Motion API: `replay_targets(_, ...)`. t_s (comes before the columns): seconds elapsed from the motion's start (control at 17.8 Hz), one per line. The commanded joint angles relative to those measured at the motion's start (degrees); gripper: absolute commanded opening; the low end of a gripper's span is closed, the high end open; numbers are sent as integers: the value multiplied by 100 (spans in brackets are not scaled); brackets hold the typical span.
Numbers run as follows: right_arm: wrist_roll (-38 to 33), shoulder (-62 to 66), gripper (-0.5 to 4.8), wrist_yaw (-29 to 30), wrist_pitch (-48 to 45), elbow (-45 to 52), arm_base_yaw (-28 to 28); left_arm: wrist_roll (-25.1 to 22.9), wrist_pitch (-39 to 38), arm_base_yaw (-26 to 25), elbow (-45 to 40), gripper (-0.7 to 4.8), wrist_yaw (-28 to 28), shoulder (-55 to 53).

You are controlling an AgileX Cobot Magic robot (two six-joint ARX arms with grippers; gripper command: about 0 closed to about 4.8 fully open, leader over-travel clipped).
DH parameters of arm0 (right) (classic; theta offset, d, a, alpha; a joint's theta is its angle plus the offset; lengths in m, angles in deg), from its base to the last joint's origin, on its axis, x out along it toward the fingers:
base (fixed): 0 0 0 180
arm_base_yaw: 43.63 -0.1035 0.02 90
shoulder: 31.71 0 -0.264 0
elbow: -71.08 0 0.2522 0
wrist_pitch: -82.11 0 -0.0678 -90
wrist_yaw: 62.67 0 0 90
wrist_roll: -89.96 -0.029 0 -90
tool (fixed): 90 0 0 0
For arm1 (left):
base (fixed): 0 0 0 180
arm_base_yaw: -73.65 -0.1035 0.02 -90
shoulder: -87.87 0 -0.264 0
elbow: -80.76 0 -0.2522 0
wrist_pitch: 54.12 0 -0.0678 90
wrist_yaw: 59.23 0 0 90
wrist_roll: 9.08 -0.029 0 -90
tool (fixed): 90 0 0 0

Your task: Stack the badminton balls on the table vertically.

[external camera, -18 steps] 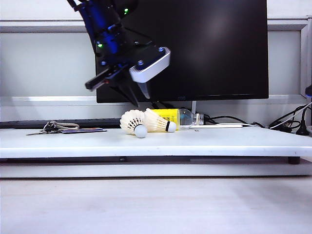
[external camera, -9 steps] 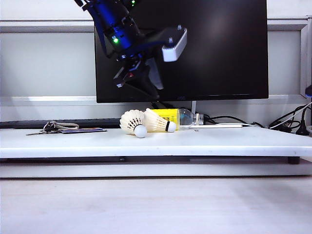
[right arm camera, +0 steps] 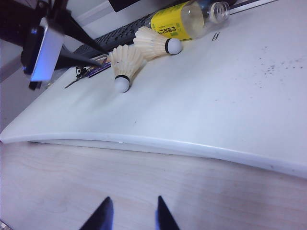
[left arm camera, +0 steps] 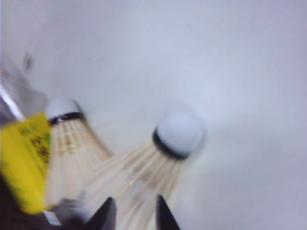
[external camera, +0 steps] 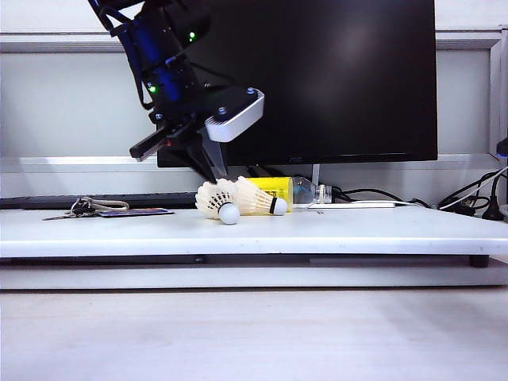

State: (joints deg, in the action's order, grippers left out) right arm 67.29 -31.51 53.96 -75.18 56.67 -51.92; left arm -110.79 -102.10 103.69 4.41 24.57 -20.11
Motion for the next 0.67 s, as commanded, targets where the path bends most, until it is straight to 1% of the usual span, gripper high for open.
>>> replay_targets(0.06,-4,-9,121,28,26,-20,-7,3010,389,57,26,117,-24,26)
replay_targets(0.11,-2,-9,121,28,26,-20,-4,4030,570,57,26,120,-2,26)
replay_targets(0.17,-4,-9,121,28,26,-20,-4,5418,743,57,26,133,155,26)
replay_targets(0.28,-4,-11,121,28,24,-20,-4,6994,1119,57,28,132,715,28)
replay_targets(0.34,-4,-11,121,28,24,-20,-4,7547,1119,57,46,131,949,28)
replay_targets(0.45,-4,-11,121,31,24,-20,-4,8496,962,57,59,129,1047,57)
replay_targets(0.51,-2,-11,121,28,24,-20,-4,9506,573,59,59,128,1003,79)
replay_targets(0.62,-4,-11,121,28,22,-20,-4,10647,-2,140,57,129,868,79)
replay_targets(0.67,-4,-11,121,28,22,-20,-4,10800,-216,153,57,130,798,79)
